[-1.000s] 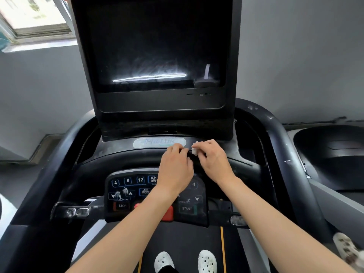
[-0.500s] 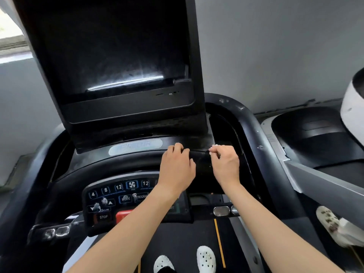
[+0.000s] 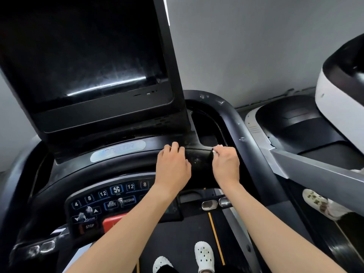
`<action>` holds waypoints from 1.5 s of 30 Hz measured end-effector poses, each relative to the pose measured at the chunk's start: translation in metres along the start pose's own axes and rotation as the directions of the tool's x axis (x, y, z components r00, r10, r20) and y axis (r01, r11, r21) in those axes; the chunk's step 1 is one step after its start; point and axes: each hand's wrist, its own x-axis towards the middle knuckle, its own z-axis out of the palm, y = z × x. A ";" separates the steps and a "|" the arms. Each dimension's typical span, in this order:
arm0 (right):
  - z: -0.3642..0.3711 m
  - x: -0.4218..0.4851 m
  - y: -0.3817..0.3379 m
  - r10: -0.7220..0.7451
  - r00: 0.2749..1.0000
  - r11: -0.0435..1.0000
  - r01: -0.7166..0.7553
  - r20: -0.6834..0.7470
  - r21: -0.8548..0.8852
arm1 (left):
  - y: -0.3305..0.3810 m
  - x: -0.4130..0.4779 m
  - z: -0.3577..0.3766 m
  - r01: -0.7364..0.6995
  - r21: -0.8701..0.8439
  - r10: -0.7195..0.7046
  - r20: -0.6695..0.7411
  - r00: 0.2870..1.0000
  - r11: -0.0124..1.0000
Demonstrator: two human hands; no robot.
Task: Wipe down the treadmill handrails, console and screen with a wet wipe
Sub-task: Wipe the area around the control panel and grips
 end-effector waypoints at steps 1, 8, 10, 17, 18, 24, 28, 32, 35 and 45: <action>0.003 -0.001 -0.004 -0.013 1.000 1.000 0.014 0.012 -0.020 | 0.001 0.000 0.000 -0.001 0.005 0.001 -0.001 1.000 1.000; -0.007 -0.012 0.009 -0.123 0.991 0.976 0.129 0.047 -0.175 | 0.005 -0.001 0.001 -0.011 0.051 0.011 -0.002 1.000 0.999; -0.009 -0.016 0.016 -0.101 0.995 0.972 0.103 0.018 -0.211 | 0.005 -0.002 0.001 -0.015 0.065 0.014 0.008 1.000 0.998; 0.004 0.000 0.011 -0.118 0.986 0.960 0.144 0.117 -0.240 | 0.009 -0.003 -0.001 -0.005 0.082 0.002 0.033 0.999 0.997; 0.001 0.002 0.011 -0.124 0.985 0.964 0.147 0.116 -0.221 | 0.009 -0.003 -0.001 -0.007 0.082 0.004 0.032 0.999 0.997; -0.004 -0.017 0.009 -0.185 0.983 0.978 0.184 -0.001 -0.103 | 0.008 -0.002 0.000 -0.005 0.090 0.002 0.033 0.999 0.996; 0.002 -0.021 -0.018 -0.280 0.959 0.959 0.278 0.049 0.050 | 0.003 -0.002 -0.001 -0.010 0.069 0.008 0.038 0.999 0.998; 0.011 -0.022 -0.035 -0.389 0.915 0.919 0.379 0.101 0.110 | -0.008 -0.008 -0.001 0.001 0.007 -0.001 0.028 1.000 1.000; 0.006 -0.024 -0.028 -0.394 0.912 0.919 0.388 0.113 0.076 | -0.016 -0.014 -0.003 0.061 -0.052 -0.061 -0.004 0.998 0.997; 0.023 -0.019 -0.076 -0.411 0.875 0.912 0.391 0.255 0.128 | -0.051 -0.027 -0.009 0.225 -0.097 -0.231 -0.055 0.972 0.970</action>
